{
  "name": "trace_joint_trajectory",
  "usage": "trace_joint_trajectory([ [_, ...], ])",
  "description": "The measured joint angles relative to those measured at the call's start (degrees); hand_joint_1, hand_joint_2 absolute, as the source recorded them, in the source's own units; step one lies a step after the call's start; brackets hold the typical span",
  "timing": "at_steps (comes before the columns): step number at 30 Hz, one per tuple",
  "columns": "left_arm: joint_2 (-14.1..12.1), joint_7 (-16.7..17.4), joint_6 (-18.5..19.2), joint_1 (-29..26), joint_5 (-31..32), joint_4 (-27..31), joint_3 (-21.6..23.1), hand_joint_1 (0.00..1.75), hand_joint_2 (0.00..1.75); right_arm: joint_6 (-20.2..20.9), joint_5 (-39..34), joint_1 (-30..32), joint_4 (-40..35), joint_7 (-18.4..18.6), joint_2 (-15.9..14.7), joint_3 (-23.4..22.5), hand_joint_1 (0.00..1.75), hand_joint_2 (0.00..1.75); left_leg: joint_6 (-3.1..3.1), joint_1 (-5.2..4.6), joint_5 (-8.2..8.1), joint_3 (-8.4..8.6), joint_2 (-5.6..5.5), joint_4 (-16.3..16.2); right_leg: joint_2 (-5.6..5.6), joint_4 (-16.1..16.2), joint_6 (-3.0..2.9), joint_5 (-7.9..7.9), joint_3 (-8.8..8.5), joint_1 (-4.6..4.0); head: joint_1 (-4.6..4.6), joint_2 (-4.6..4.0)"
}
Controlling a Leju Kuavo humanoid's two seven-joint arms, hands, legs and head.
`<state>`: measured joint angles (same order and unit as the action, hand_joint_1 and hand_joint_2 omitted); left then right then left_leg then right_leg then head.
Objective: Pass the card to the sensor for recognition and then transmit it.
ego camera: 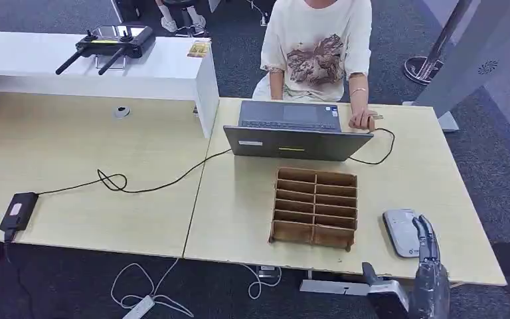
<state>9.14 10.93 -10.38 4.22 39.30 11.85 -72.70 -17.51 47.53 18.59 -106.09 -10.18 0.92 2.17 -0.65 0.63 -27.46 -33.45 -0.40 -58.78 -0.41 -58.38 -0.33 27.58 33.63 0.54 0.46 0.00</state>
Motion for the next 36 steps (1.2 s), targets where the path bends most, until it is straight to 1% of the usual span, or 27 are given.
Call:
trace_joint_trajectory([
  [2, 0.07, 0.00, 0.11, 0.02, 0.07, 0.00, 0.00, 0.00, 1.75, -1.90, 8.20, -0.46, 0.59, 2.95, 0.00, 0.61, 0.00, 1.75, 0.00, 0.00, 0.00, 0.01, 0.00, 0.00, 0.00, 0.00, 0.00, 0.00, -0.01, 0.00, 0.00, 0.00],
  [3, 0.11, 0.00, 0.15, 0.01, 0.13, 0.00, 0.00, 0.00, 1.75, -2.57, 11.01, -0.67, 0.87, 3.79, 0.00, 0.94, 0.00, 1.75, 0.00, 0.00, 0.00, 0.01, 0.00, 0.00, 0.00, 0.00, 0.00, 0.00, -0.01, 0.00, 0.00, 0.00],
  [6, 0.11, 0.00, 0.35, 0.02, 0.31, 0.00, 0.00, 0.00, 1.75, -3.25, 16.56, -1.40, 1.92, 5.46, 0.00, 1.90, 0.00, 1.75, 0.00, 0.00, 0.00, 0.01, 0.02, 0.00, 0.01, 0.00, 0.00, 0.00, -0.01, 0.00, -0.02, 0.00],
  [11, 0.09, 0.00, 0.83, 0.03, 0.50, 0.00, 0.00, 0.00, 1.75, -4.46, 23.09, -2.45, 3.58, 7.65, 0.00, 3.82, 0.00, 1.75, 0.00, -0.01, 0.01, 0.01, 0.01, 0.00, 0.00, 0.00, 0.00, 0.00, -0.02, 0.01, 0.00, 0.00],
  [18, 0.07, 0.00, 1.25, 0.03, 0.83, 0.00, 0.00, 0.00, 1.75, -4.70, 28.64, -3.96, 5.11, 10.22, 0.00, 6.25, 0.00, 1.75, 0.00, 0.00, 0.00, 0.01, 0.01, 0.00, 0.00, 0.00, 0.00, 0.00, -0.02, 0.00, 0.00, 0.00],
  [21, -0.02, 0.00, 1.38, 0.04, 1.14, 0.00, 0.00, 0.00, 1.75, -3.80, 32.16, -4.86, 5.59, 11.91, 0.00, 7.48, 0.00, 1.75, 0.00, 0.00, 0.00, 0.02, 0.02, 0.00, 0.01, 0.00, 0.00, 0.00, -0.02, 0.00, 0.00, 0.00],
  [25, -0.26, 0.37, 1.77, 0.05, 1.68, 0.00, 0.00, 0.00, 1.75, -1.94, 37.07, -6.40, 6.18, 12.82, 0.00, 9.66, 0.00, 1.75, -0.01, 0.00, 0.01, 0.02, 0.02, 0.00, 0.01, -0.01, 0.00, -0.01, -0.02, 0.00, 0.00, 0.00],
  [27, -0.39, 0.37, 1.88, 0.06, 2.01, 0.00, 0.04, 0.00, 1.75, -1.83, 38.76, -7.37, 6.51, 13.72, 0.00, 10.75, 0.00, 1.75, -0.01, 0.00, 0.02, 0.03, 0.02, 0.00, 0.01, -0.02, 0.00, -0.01, -0.02, 0.00, 0.00, 0.00],
  [31, -0.66, 0.39, 2.08, 0.07, 2.36, 0.00, 0.11, 0.00, 1.75, -1.75, 39.72, -8.84, 6.88, 14.73, 0.00, 11.93, 0.00, 1.75, -0.01, 0.00, 0.02, 0.03, 0.02, 0.00, 0.01, -0.01, 0.00, -0.01, -0.02, 0.00, 0.00, 0.00],
  [36, -0.87, 0.42, 2.08, 0.07, 2.56, 0.00, 0.18, 0.00, 1.75, -1.13, 38.60, -9.70, 6.97, 15.64, 0.00, 12.04, 0.00, 1.75, -0.01, -0.01, 0.01, 0.02, 0.02, 0.00, 0.01, -0.01, 0.00, 0.00, -0.02, 0.01, 0.00, 0.00],
])
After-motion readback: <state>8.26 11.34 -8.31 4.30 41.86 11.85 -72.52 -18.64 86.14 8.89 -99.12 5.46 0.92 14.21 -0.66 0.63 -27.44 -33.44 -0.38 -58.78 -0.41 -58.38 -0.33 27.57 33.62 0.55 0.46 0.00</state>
